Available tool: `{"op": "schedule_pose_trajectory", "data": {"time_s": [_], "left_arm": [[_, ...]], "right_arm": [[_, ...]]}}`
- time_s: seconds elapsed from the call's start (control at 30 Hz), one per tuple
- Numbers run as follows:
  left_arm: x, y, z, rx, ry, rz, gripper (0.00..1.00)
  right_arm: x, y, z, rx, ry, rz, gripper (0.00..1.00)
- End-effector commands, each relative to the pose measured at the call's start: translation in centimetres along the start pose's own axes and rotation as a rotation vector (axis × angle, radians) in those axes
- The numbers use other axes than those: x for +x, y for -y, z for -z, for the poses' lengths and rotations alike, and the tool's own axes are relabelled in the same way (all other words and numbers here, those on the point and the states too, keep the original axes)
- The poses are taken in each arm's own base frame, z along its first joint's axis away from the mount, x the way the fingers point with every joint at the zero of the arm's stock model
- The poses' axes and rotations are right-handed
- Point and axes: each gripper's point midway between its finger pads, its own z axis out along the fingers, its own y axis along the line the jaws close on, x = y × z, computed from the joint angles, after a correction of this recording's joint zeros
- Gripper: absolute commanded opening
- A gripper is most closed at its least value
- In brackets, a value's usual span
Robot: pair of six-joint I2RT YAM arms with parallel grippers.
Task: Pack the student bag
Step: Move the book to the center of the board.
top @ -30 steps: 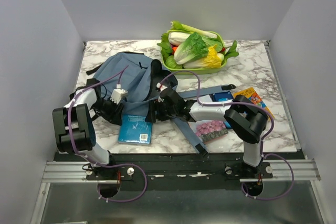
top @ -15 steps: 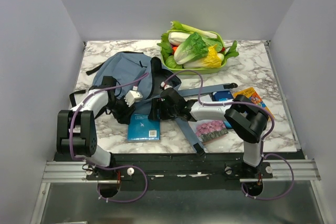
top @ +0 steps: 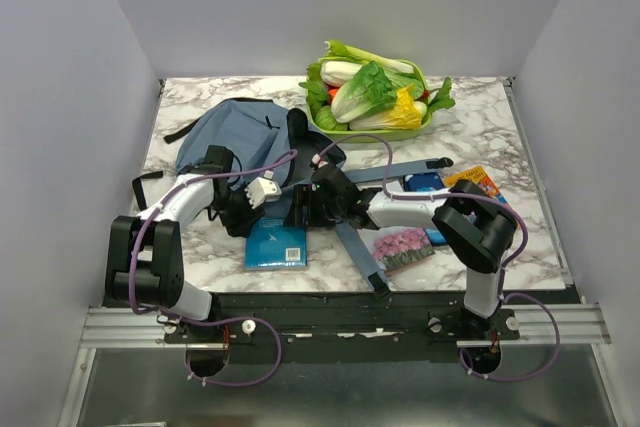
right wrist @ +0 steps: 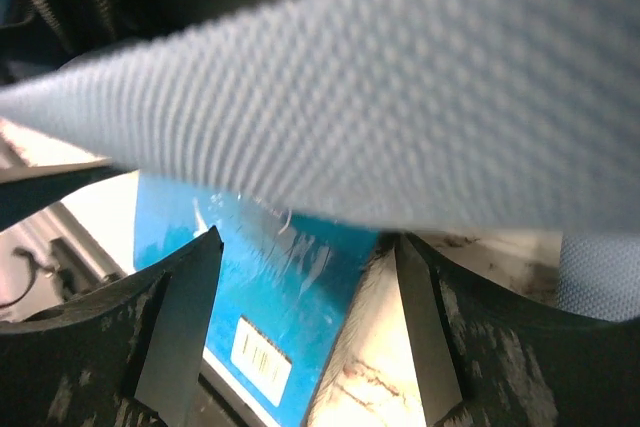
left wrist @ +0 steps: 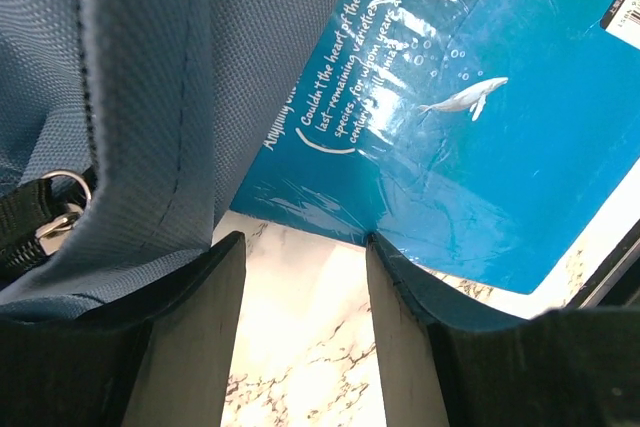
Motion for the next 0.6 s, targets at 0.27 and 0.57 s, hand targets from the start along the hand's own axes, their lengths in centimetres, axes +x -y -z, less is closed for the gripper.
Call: {"op": "schedule_pose_trajectory", "data": {"time_s": [0.27,0.57], "left_arm": [[-2.8,-2.8,-2.7,-0.011,0.078,-0.039,0.56],[-5.2,-2.8,-2.9,0.025,0.126,-0.013,0.55]], "right_arm": [[-3.3,-11.9,6.1,-0.514,0.029,-0.018,0.77],[-2.7,-6.1,5.2,-0.257,0.034,-0.047,0.77]]}}
